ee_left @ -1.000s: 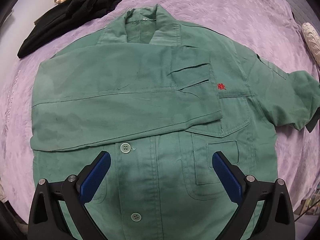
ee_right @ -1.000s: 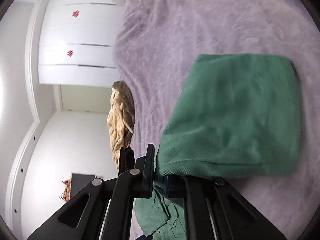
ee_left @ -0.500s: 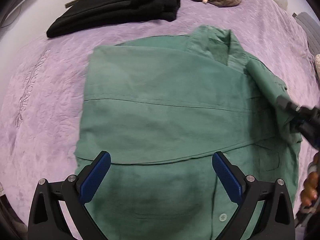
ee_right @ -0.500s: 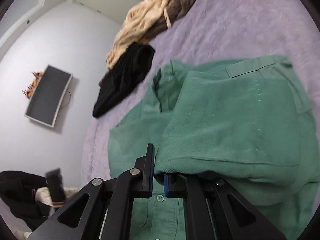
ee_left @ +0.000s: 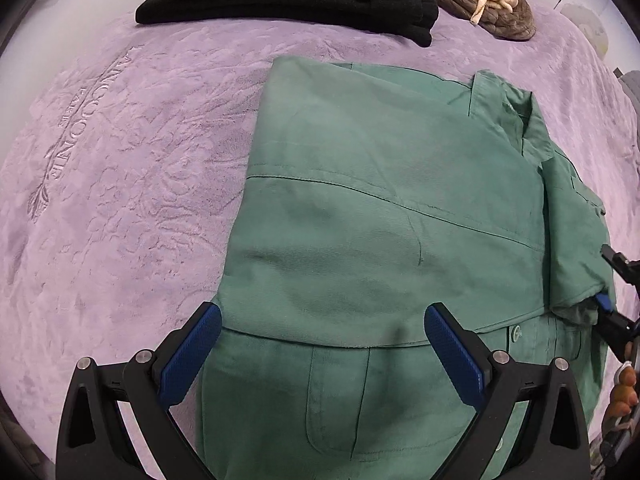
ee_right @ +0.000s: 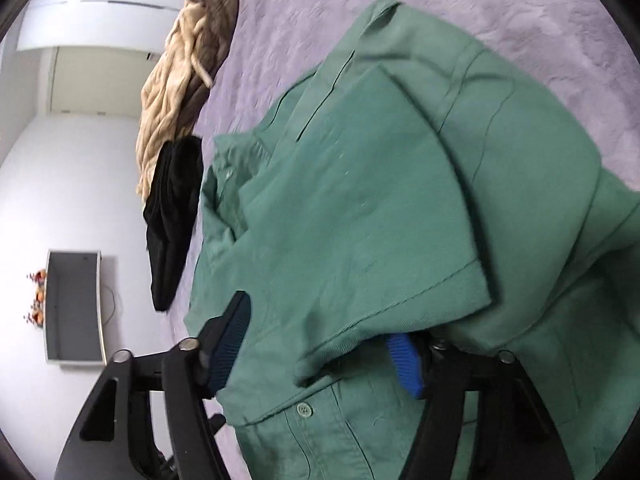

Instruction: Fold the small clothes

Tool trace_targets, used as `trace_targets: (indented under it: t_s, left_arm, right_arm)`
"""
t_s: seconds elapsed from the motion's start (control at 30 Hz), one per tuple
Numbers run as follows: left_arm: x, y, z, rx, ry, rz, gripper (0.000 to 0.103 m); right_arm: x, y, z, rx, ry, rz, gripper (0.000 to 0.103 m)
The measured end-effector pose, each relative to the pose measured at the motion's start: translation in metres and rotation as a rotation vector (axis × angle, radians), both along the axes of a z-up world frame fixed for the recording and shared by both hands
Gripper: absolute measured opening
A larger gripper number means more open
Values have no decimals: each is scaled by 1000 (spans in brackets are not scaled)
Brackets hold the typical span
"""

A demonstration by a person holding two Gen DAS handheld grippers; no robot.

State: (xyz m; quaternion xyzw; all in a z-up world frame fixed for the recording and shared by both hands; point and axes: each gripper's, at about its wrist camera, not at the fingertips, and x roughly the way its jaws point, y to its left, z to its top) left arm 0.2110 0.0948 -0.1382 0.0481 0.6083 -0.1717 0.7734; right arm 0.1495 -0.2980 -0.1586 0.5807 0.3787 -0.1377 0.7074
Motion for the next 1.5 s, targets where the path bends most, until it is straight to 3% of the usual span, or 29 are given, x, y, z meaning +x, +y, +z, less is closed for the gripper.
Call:
trace_targets:
  t_s: [0.03, 0.1, 0.2, 0.27, 0.37, 0.4, 0.43, 0.47, 0.5, 0.6, 0.73, 0.83, 0.97, 1.13, 1.17, 1.2, 1.23, 1.27, 1.3, 1.33, 1.43, 1.5]
  left_arm:
    - [1, 1, 1, -5, -3, -1, 102]
    - [2, 2, 6, -20, -19, -9, 102]
    - [6, 8, 13, -37, -40, -14, 102]
    - [11, 12, 14, -32, -43, -4, 102]
    - [17, 18, 13, -25, -43, 22, 102]
    - [18, 19, 13, -26, -42, 30, 102]
    - [19, 20, 12, -27, -39, 36, 102]
    - [18, 20, 12, -30, -35, 38, 102]
    - [18, 17, 11, -38, -29, 34, 102]
    - [15, 4, 9, -60, -18, -3, 102]
    - [16, -30, 3, -111, 20, -79, 102]
    - [24, -68, -9, -161, 77, -131, 102]
    - [27, -117, -21, -208, 144, -188, 102]
    - [31, -155, -21, -214, 114, -198, 101]
    - [34, -157, -21, -223, 111, -181, 98]
    - [37, -156, -20, -233, 103, -159, 75]
    - [40, -154, -19, -231, 96, -148, 40]
    - [42, -150, -18, -237, 102, -145, 28]
    - [44, -144, -17, -280, 127, -137, 23]
    - [44, -137, -13, -323, 130, -127, 10]
    - [29, -123, -1, -333, 94, -168, 7]
    - [12, -117, 0, -289, 92, -199, 7]
  right_arm:
    - [10, 0, 9, -48, 4, 32, 13]
    - [36, 16, 37, -204, 0, 164, 13]
    - [84, 73, 73, -460, -1, 466, 12]
    - [103, 123, 74, -558, 12, 689, 13]
    - [107, 187, 51, -641, 75, 959, 14]
    - [103, 206, 40, -661, 106, 1035, 22]
    - [96, 214, 34, -660, 117, 1069, 35]
    - [85, 219, 29, -634, 113, 1083, 42]
    - [75, 217, 27, -603, 105, 1073, 50]
    - [36, 176, 21, -470, 136, 912, 51]
    - [-37, 64, 6, -199, 158, 462, 53]
    - [-84, 1, -3, -69, 128, 185, 62]
    - [-100, -40, -16, 74, 17, 28, 65]
    - [-92, -63, -28, 212, -121, -66, 67]
    - [-88, -60, -27, 218, -146, -90, 67]
    - [-94, -63, -24, 219, -172, -114, 67]
    - [-103, -72, -18, 206, -199, -152, 67]
    - [-112, -76, -13, 191, -208, -184, 67]
    - [-124, -82, -12, 183, -208, -218, 67]
    - [-139, -90, -12, 190, -205, -264, 67]
    - [-161, -100, -34, 248, -184, -334, 63]
    - [-170, -98, -42, 268, -158, -332, 63]
